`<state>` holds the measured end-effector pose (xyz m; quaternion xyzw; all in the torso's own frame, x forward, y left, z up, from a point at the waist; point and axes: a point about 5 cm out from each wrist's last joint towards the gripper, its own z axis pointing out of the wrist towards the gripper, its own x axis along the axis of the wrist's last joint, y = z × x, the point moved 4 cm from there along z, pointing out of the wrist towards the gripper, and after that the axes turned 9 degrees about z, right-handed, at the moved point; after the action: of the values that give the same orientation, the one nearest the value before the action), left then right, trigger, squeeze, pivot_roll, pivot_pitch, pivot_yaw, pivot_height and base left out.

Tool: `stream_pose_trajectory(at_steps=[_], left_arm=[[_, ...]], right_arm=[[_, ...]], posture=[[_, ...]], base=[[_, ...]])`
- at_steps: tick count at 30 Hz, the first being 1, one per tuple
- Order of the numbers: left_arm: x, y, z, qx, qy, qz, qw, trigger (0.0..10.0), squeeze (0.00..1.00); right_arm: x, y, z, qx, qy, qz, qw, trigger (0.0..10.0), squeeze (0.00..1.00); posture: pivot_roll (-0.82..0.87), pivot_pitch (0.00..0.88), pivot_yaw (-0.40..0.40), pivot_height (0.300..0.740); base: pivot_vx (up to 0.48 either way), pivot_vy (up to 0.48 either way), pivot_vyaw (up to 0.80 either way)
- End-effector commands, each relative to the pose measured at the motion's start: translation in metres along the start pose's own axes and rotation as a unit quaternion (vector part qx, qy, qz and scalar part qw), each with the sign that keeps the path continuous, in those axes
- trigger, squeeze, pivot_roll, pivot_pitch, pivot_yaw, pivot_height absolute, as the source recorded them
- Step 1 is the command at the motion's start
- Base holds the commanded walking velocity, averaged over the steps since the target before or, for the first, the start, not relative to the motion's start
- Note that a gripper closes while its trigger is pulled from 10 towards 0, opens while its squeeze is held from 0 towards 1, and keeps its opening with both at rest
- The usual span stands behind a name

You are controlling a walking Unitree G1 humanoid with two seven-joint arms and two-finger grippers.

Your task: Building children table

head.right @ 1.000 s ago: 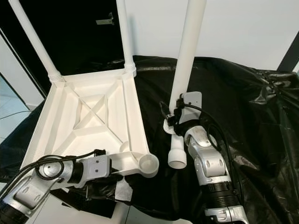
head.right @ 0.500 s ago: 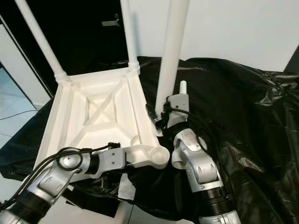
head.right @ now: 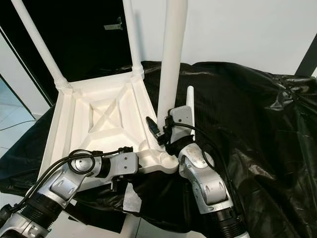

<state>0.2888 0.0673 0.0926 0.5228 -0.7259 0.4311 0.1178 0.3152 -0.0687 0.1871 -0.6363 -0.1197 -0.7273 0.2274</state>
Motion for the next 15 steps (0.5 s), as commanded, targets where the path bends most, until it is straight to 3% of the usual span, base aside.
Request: stream_pose_trajectory(at_steps=[1,6,10,15], left_arm=[[-0.008,-0.027,-0.015,0.125,-0.023,-0.007,0.992,10.0,0.00],[0.010,-0.022,-0.028,0.116,0.058,-0.063,0.990,10.0,0.00],[0.016,-0.018,-0.034,0.109,0.089,-0.085,0.986,10.0,0.00],[0.032,-0.010,-0.047,0.098,0.152,-0.138,0.974,10.0,0.00]], right_arm=[[0.002,-0.003,-0.001,0.001,0.001,0.001,1.000,10.0,0.00],[0.001,-0.003,-0.009,-0.003,-0.005,0.001,1.000,10.0,0.00],[-0.001,-0.002,-0.013,-0.005,-0.010,0.000,1.000,10.0,0.00],[-0.006,-0.001,-0.018,-0.006,-0.022,0.007,1.000,10.0,0.00]], posture=[[0.00,0.000,0.062,0.740],[0.01,0.000,0.057,0.740],[0.01,0.000,0.055,0.740],[0.02,0.000,0.046,0.740]], base=[[0.000,0.000,0.00],[0.000,0.000,0.00],[0.000,0.000,0.00],[0.000,0.000,0.00]])
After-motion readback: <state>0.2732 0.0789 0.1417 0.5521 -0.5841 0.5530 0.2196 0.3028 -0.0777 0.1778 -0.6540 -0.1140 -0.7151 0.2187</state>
